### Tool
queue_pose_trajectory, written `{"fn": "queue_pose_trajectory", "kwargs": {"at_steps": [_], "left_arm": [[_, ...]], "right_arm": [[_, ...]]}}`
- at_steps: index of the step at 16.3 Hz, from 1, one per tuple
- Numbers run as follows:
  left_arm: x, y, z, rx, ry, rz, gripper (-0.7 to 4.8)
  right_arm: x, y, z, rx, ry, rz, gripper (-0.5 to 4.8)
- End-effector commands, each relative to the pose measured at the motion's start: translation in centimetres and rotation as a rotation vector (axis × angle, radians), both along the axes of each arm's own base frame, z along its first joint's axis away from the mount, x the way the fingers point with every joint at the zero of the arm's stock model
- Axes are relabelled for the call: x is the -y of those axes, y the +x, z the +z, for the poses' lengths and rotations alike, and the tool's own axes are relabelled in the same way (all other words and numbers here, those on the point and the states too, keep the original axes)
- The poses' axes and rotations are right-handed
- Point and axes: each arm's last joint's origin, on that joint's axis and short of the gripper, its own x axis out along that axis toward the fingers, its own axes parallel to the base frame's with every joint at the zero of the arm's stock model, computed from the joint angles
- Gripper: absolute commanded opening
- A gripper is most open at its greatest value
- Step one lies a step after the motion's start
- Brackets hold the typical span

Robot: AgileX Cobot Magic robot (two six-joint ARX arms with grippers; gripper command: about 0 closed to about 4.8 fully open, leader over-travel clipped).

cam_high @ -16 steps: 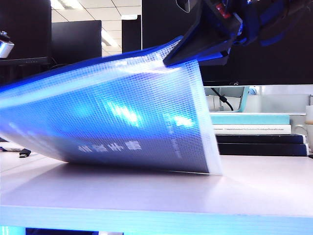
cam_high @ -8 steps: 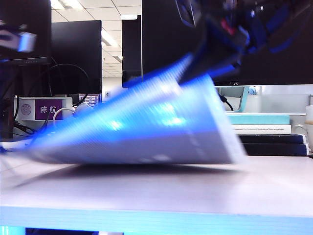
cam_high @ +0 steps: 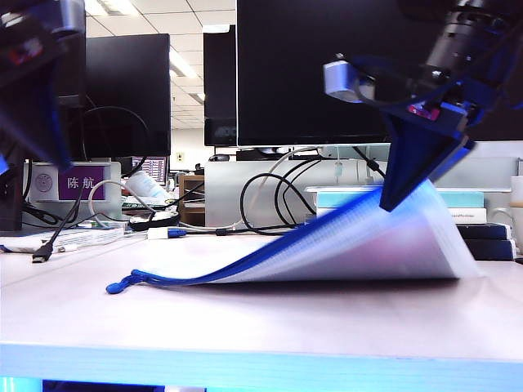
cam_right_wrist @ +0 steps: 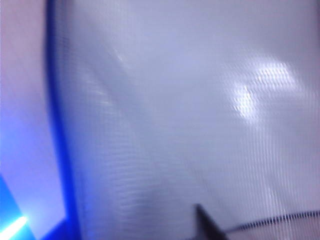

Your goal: Pick up the transparent plastic file bag with a blue zipper and open its zipper.

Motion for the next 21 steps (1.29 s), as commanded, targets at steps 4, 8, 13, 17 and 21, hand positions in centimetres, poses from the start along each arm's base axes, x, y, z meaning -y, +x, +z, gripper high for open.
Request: {"fn": "queue_pose_trajectory", "kwargs": {"at_steps": [4, 8, 13, 17, 21], "left_arm": [[0.5, 0.4, 0.9, 0.059, -0.108, -0.062, 4.79], [-0.6, 0.5, 2.1, 0.16, -0.158, -0.028, 4.79], [-6.1, -0.8, 4.6, 0.309, -0.281, 0.106, 4.79], [-8.4, -4.7, 6.9, 0.561, -0.232, 0.22, 4.79], [-8.3, -7.6, 4.7, 0.72, -0.287, 0.226, 4.79]], "right_arm": [[0.0, -1.5, 0.1, -0.204, 0.135, 0.054, 3.82], [1.5, -2.9, 5.7, 0.09, 0.306, -0.182, 3.67], [3.9, -6.4, 9.9, 0.402, 0.373, -0.355, 3.63], [6.4, -10.9, 9.7, 0.65, 0.551, -0.476, 3.36], [8.3, -14.6, 6.7, 0.732, 0.626, -0.553, 3.25]]}}
